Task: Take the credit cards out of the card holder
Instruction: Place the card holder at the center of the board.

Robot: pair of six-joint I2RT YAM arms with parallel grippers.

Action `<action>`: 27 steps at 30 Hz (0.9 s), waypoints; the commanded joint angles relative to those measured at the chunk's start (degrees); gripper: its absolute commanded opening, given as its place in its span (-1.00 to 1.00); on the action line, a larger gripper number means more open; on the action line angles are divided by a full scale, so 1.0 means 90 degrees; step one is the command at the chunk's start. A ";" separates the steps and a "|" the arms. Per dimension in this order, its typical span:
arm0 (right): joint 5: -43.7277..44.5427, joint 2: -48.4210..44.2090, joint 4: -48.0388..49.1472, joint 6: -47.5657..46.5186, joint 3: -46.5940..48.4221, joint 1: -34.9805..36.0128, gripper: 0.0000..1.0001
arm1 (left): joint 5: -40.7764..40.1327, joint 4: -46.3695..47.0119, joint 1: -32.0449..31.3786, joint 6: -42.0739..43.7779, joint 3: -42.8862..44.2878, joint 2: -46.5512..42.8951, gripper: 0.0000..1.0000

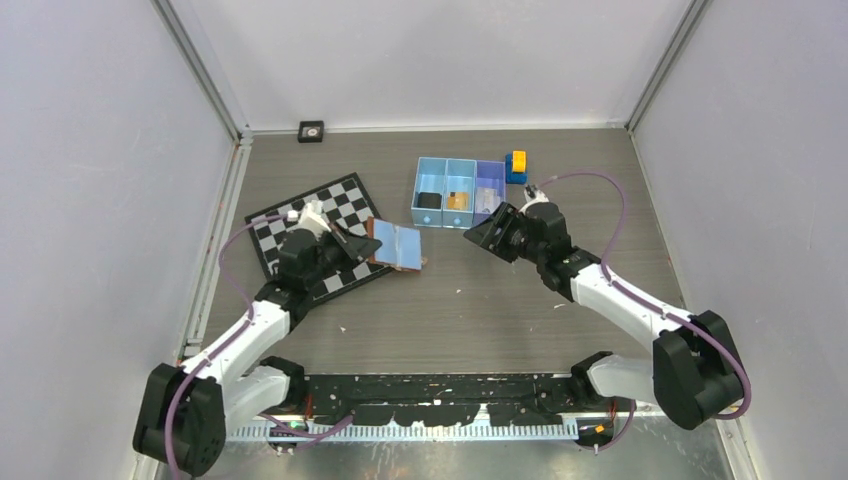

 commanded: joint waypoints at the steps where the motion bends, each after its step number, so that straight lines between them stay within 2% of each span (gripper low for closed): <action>1: 0.0029 -0.0131 0.0557 0.0050 0.0001 0.0042 0.14 | -0.0247 -0.0690 -0.0661 0.1196 0.0783 0.0176 -1.00; 6: 0.0104 -0.0185 0.0565 0.0064 -0.0060 0.0061 0.11 | -0.1128 -0.2132 -0.1335 0.2276 0.1348 0.0273 -1.00; 10: 0.0063 -0.0259 0.0530 0.0038 -0.0038 0.0056 0.10 | -0.1615 -0.2575 -0.1676 0.2749 0.1678 0.0643 -1.00; 15: -0.0009 -0.0280 0.0505 0.0053 -0.0033 0.0062 0.10 | -0.2724 -0.3157 -0.2530 0.3321 0.2347 0.1645 -1.00; 23: -0.0145 -0.0328 0.0550 0.0124 -0.0045 0.0060 0.10 | -0.3643 -0.3643 -0.3093 0.3766 0.3009 0.2739 -1.00; 27: -0.0099 -0.0415 0.0544 0.0121 -0.0071 0.0063 0.10 | -0.4674 -0.4068 -0.3803 0.4104 0.3582 0.3362 -1.00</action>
